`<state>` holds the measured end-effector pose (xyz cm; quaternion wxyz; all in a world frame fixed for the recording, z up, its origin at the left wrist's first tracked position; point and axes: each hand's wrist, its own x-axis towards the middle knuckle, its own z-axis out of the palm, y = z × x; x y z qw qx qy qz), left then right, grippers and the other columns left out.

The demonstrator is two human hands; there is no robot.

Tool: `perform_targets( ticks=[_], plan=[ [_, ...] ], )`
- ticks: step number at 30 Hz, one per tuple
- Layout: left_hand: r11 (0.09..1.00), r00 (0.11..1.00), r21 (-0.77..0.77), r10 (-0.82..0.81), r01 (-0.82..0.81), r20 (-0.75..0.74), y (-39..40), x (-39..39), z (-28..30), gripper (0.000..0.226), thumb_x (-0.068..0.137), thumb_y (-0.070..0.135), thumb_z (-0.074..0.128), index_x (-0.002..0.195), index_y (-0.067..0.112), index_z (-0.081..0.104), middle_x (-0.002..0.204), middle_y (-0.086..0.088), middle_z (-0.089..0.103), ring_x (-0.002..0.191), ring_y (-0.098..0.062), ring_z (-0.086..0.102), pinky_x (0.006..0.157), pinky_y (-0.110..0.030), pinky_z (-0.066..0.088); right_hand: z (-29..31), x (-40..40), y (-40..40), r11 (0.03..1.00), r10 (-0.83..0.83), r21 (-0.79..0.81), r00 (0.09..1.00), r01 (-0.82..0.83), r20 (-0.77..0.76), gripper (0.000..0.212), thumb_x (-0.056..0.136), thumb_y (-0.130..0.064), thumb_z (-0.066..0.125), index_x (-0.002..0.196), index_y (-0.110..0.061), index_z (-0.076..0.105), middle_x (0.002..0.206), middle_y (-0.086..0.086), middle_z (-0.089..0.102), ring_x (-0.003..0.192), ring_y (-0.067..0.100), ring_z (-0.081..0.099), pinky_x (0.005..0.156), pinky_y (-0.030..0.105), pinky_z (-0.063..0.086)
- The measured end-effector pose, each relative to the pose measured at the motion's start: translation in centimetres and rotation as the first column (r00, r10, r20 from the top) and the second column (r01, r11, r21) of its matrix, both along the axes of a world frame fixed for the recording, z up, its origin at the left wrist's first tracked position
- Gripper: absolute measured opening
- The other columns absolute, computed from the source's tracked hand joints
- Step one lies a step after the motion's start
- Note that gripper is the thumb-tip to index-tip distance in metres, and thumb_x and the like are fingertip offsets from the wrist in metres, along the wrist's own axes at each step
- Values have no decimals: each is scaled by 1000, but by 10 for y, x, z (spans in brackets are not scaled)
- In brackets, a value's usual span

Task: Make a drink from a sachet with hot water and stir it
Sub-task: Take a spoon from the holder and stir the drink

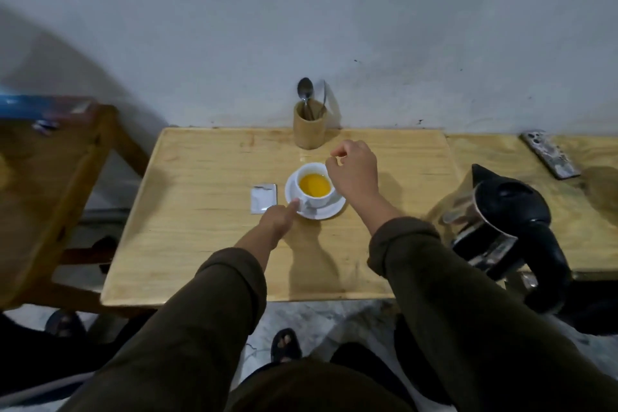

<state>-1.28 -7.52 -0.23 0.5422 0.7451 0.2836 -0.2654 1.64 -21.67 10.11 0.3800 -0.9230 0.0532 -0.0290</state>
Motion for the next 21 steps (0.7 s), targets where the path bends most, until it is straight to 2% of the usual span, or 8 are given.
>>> perform_targets(
  ticks=[4, 6, 8, 12, 16, 18, 21],
  plan=[
    [996, 999, -68, -48, 48, 5, 4, 5, 0, 66, 89, 52, 54, 134, 3, 52, 138, -15, 53, 127, -31, 50, 110, -46, 40, -3, 34, 10, 1000, -21, 6, 998, 21, -56, 14, 86, -12, 54, 89, -8, 67, 104, 10, 65, 87, 17, 54, 71, 22, 34],
    [996, 999, -76, -50, 51, 15, 7, 8, -5, 63, 87, 52, 56, 128, 4, 58, 134, -15, 57, 124, -31, 53, 109, -48, 41, -4, 53, 13, 999, -37, -1, 995, 37, -97, 18, 87, -12, 52, 93, -8, 68, 106, 10, 67, 94, 21, 59, 73, 24, 38],
    [996, 999, -69, -50, 51, 15, 10, 12, -8, 62, 85, 53, 59, 122, 5, 62, 131, -15, 60, 123, -30, 55, 108, -48, 43, -6, 74, 16, 998, -68, 1, 986, 70, -154, 22, 88, -13, 50, 101, -8, 68, 113, 11, 67, 106, 27, 60, 84, 29, 44],
    [997, 998, -51, -56, 55, -13, 14, 17, -14, 59, 86, 49, 60, 125, 5, 61, 129, -12, 61, 121, -28, 56, 102, -41, 44, -17, 112, 15, 990, -137, -22, 948, 136, -287, 33, 94, -17, 45, 119, -3, 59, 126, 14, 61, 118, 32, 55, 100, 35, 44],
    [997, 999, -80, -22, 19, -33, 16, 19, -16, 53, 85, 45, 64, 117, 3, 65, 104, -8, 62, 93, -21, 57, 82, -34, 45, -26, 144, 14, 987, -144, 16, 934, 158, -326, 38, 95, -28, 45, 122, -4, 57, 125, 14, 62, 115, 30, 57, 96, 34, 45],
    [996, 999, -84, -13, 9, -39, 17, 19, -15, 60, 79, 51, 67, 120, 8, 66, 110, -7, 66, 97, -21, 60, 86, -34, 49, -30, 159, 16, 989, -122, 37, 939, 141, -321, 43, 92, -35, 51, 122, -4, 57, 122, 13, 63, 112, 29, 59, 92, 34, 48],
    [996, 998, -88, 12, -16, -54, 17, 17, -15, 68, 68, 58, 71, 121, 15, 67, 123, -7, 67, 109, -23, 64, 94, -38, 51, -33, 176, 19, 982, -125, 96, 938, 164, -325, 45, 89, -41, 55, 118, -6, 60, 114, 9, 67, 103, 26, 63, 75, 29, 45]
  ],
)
